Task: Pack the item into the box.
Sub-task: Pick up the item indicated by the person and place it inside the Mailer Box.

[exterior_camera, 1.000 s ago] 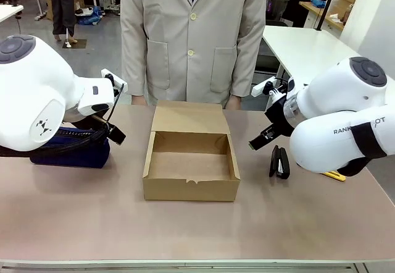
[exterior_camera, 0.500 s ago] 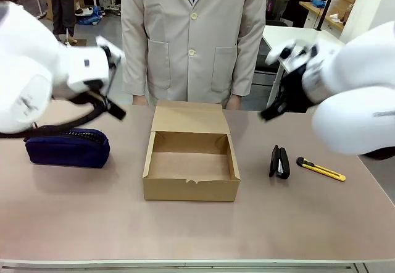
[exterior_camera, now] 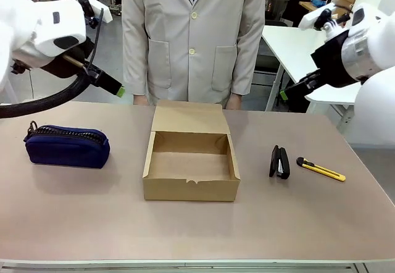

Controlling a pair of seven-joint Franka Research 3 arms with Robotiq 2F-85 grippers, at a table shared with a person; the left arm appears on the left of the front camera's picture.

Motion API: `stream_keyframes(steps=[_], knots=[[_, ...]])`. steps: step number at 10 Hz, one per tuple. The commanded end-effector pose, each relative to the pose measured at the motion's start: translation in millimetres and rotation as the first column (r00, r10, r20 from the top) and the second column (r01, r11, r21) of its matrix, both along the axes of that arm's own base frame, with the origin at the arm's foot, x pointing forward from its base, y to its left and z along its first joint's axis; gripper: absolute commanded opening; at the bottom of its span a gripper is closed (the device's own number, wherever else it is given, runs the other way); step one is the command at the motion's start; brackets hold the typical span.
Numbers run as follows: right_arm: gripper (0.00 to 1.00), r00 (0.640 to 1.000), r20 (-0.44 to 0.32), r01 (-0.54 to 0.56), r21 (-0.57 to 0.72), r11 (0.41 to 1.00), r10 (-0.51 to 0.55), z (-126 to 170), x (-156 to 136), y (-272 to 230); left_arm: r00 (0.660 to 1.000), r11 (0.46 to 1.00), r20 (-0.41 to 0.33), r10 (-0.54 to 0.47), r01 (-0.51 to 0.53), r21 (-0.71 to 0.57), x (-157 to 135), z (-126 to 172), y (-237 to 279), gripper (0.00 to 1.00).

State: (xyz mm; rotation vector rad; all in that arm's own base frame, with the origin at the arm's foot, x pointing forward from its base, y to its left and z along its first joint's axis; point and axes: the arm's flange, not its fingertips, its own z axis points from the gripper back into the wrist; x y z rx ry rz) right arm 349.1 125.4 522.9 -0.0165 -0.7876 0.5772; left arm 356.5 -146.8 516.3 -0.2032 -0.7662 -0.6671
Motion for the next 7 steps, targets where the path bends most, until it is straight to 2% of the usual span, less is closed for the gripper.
stream_keyframes(steps=[1,2,3,4,5,6,7], knots=[[1.0,0.98,-0.184,0.133,0.308,0.942,-0.078,8,-11,-55,0.966,0.944,-0.21,-0.149,0.075,-0.321,-3,20,72,1.0],[1.0,0.932,-0.357,0.267,0.548,0.793,-0.067,14,-21,-104,0.857,0.869,-0.489,-0.165,-0.108,-0.482,-3,22,117,1.0],[1.0,0.908,-0.418,0.346,0.717,0.605,-0.024,13,-29,-150,0.83,0.727,-0.53,-0.17,-0.258,-0.637,-6,14,161,1.0],[1.0,0.904,-0.426,0.376,0.832,0.409,0.035,7,-36,-191,0.821,0.572,-0.518,-0.238,-0.313,-0.758,-11,0,197,1.0],[1.0,0.912,-0.407,0.383,0.893,0.235,0.058,-1,-43,-226,0.813,0.414,-0.513,-0.275,-0.382,-0.826,-12,-19,224,1.0],[1.0,0.916,-0.398,0.391,0.914,0.106,0.045,-9,-53,-254,0.823,0.234,-0.502,-0.266,-0.45,-0.862,-22,-40,245,1.0],[1.0,0.92,-0.391,0.391,0.92,0.035,0.005,-16,-60,-269,0.84,0.139,-0.485,-0.243,-0.465,-0.874,-34,-58,256,1.0]])
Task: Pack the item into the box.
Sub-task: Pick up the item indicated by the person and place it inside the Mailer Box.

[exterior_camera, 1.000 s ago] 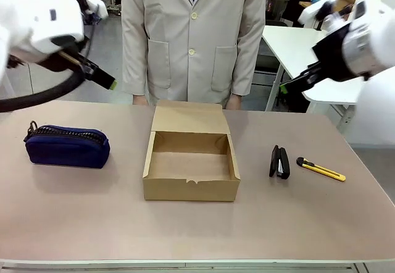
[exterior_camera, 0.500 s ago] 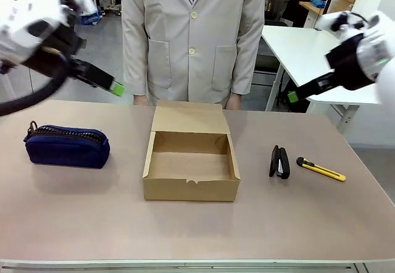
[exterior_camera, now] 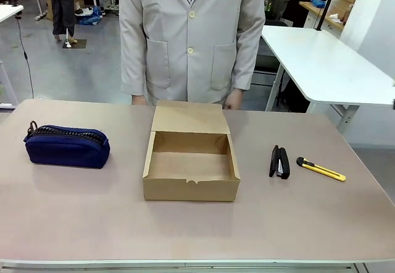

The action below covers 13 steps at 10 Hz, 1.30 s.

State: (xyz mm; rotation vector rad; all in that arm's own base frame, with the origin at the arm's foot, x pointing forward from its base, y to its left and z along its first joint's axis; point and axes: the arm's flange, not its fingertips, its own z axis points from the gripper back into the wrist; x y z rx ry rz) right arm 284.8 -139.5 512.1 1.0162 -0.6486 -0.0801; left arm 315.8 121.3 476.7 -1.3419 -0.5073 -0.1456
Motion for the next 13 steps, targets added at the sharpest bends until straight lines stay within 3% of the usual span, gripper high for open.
stream_keyframes(steps=[1,2,3,12,13], knots=[[1.0,0.962,-0.066,0.269,0.371,0.889,-0.263,-10,0,-10,0.947,0.91,-0.213,0.239,-0.296,-0.292,-5,-31,-16,1.0],[1.0,0.948,-0.026,0.308,0.329,0.893,-0.318,-13,3,-7,0.927,0.893,-0.205,0.313,-0.361,-0.268,-5,-40,-19,1.0],[1.0,0.996,-0.032,0.09,0.145,0.985,-0.086,-6,-6,-23,0.992,0.987,-0.092,0.087,-0.098,-0.125,2,-15,19,1.0],[1.0,0.996,-0.032,0.09,0.145,0.985,-0.086,-6,-6,-23,0.992,0.987,-0.092,0.087,-0.098,-0.125,2,-15,19,1.0],[1.0,0.994,-0.063,0.1,0.144,0.985,-0.091,-7,-10,-23,0.992,0.987,-0.092,0.087,-0.098,-0.125,2,-15,19,1.0]])
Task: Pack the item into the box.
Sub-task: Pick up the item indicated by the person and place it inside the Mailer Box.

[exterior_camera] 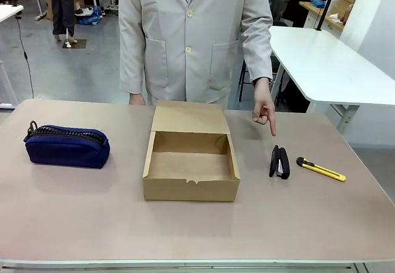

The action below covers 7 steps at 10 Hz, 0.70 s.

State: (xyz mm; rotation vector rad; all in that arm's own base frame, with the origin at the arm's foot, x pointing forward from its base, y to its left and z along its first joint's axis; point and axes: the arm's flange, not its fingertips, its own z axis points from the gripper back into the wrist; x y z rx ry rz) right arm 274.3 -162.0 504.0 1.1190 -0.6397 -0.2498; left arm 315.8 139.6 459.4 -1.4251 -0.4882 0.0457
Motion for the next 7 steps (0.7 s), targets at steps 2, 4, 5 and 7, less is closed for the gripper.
stream_keyframes(steps=[2,4,5,7], knots=[[1.0,0.989,-0.123,-0.105,-0.198,0.975,0.081,3,27,54,0.999,1.0,0.032,-0.004,0.005,-0.013,2,2,0,1.0],[1.0,0.949,-0.293,-0.272,-0.578,0.77,0.116,-6,56,144,0.999,1.0,0.032,-0.004,0.005,-0.013,2,2,0,1.0],[1.0,0.922,-0.357,-0.37,-0.697,0.615,0.15,-14,62,187,0.999,1.0,0.032,-0.004,0.005,-0.013,2,2,0,1.0],[1.0,0.857,-0.401,-0.508,-0.766,0.394,0.324,-20,60,253,0.999,1.0,0.032,-0.004,0.005,-0.013,2,2,0,1.0]])
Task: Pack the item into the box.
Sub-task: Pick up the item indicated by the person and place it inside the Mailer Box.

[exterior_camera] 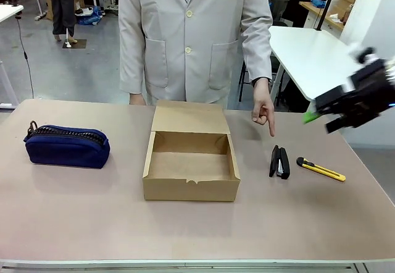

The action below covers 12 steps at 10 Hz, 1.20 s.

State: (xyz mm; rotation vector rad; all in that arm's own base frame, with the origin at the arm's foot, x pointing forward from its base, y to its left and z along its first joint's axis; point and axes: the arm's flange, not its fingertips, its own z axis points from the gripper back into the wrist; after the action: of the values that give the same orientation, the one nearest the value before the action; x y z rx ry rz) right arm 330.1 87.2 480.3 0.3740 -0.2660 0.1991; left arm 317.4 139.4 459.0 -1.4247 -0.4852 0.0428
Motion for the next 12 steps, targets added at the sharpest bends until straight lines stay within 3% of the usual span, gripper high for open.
stream_keyframes(steps=[1,2,3,4,6,8,12], knots=[[1.0,0.989,0.006,-0.142,-0.226,0.964,0.148,12,7,-1,0.999,1.0,0.033,-0.001,0.001,-0.014,0,3,0,1.0],[1.0,1.0,0.0,0.0,0.0,1.0,0.0,0,0,0,0.999,1.0,0.033,-0.001,0.001,-0.014,0,3,0,1.0],[1.0,1.0,0.0,0.0,0.0,1.0,0.0,0,0,0,0.999,1.0,0.033,-0.001,0.001,-0.014,0,3,0,1.0],[1.0,0.995,-0.017,-0.098,-0.131,0.987,0.096,-4,-4,22,0.999,1.0,0.033,-0.001,0.001,-0.014,0,3,0,1.0],[1.0,0.995,-0.094,0.03,-0.078,0.996,-0.038,-37,26,31,0.999,1.0,0.033,-0.001,0.001,-0.014,0,3,0,1.0],[1.0,0.958,-0.102,0.251,-0.144,0.957,-0.267,-74,47,26,0.999,1.0,0.033,-0.001,0.001,-0.014,0,3,0,1.0],[1.0,0.916,-0.107,0.36,-0.204,0.911,-0.386,-131,82,13,0.999,1.0,0.033,-0.001,0.001,-0.014,0,3,0,1.0]])
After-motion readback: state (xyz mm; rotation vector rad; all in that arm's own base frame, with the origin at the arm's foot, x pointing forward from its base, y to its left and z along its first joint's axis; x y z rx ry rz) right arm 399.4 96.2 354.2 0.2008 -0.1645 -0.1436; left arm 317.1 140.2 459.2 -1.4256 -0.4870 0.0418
